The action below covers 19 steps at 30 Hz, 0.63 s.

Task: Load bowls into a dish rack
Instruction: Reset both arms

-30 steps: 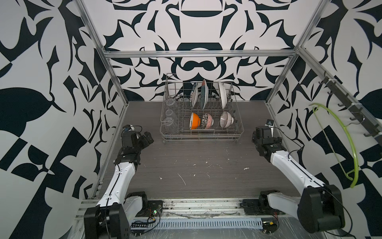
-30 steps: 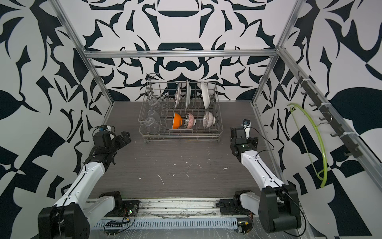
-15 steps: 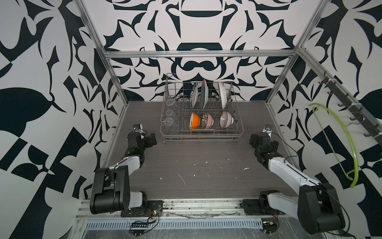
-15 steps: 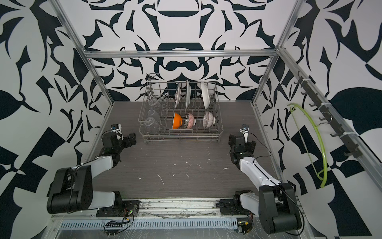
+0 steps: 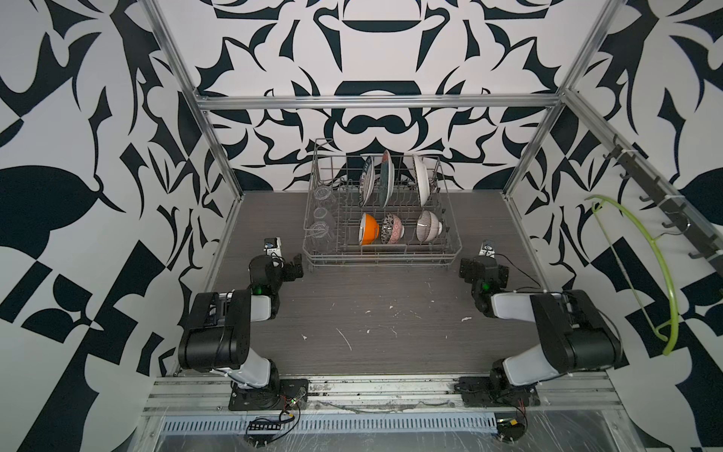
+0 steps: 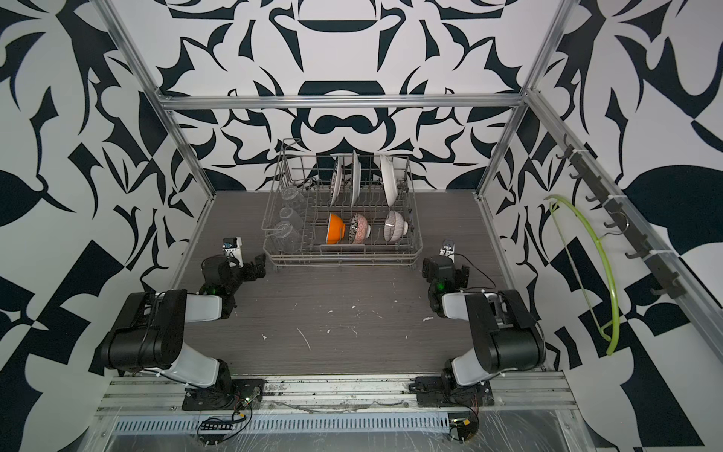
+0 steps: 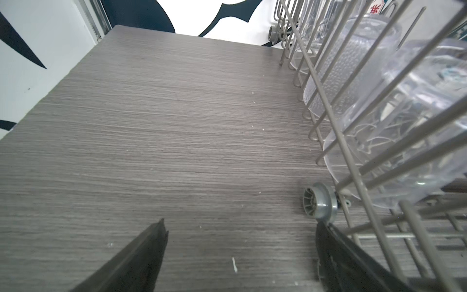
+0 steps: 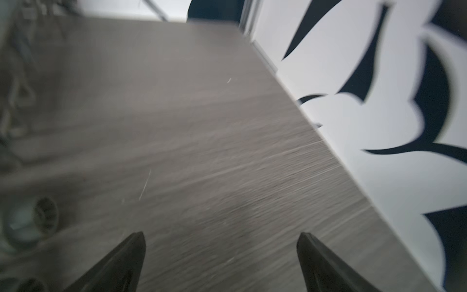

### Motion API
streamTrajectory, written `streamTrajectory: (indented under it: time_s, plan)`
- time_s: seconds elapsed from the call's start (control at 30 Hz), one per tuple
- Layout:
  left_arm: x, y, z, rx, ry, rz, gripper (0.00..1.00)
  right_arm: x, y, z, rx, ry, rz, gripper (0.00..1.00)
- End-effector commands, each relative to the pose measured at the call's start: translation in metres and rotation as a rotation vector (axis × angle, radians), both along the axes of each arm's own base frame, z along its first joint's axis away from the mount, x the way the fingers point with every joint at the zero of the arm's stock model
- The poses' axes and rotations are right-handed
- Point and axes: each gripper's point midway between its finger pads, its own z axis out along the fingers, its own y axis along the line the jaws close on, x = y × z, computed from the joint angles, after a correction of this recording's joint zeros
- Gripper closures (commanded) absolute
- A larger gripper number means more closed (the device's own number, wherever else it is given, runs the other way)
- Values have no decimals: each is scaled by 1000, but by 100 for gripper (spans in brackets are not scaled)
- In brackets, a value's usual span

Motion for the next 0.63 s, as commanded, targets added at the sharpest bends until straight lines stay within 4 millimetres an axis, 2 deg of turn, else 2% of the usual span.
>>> streamTrajectory:
  time_s: [0.0, 0.03, 0.1, 0.6]
  plan:
    - [2, -3, 8, 36, -40, -10, 1, 19, 27, 26, 43, -140, 176, 0]
    - [2, -4, 7, 38, -39, -14, 1, 18, 34, 26, 22, -182, 234, 0]
    - [2, -3, 7, 39, -31, -12, 1, 17, 41, 24, 29, -149, 256, 0]
    - [2, -4, 7, 37, -34, -15, 1, 19, 37, 23, 51, -144, 261, 0]
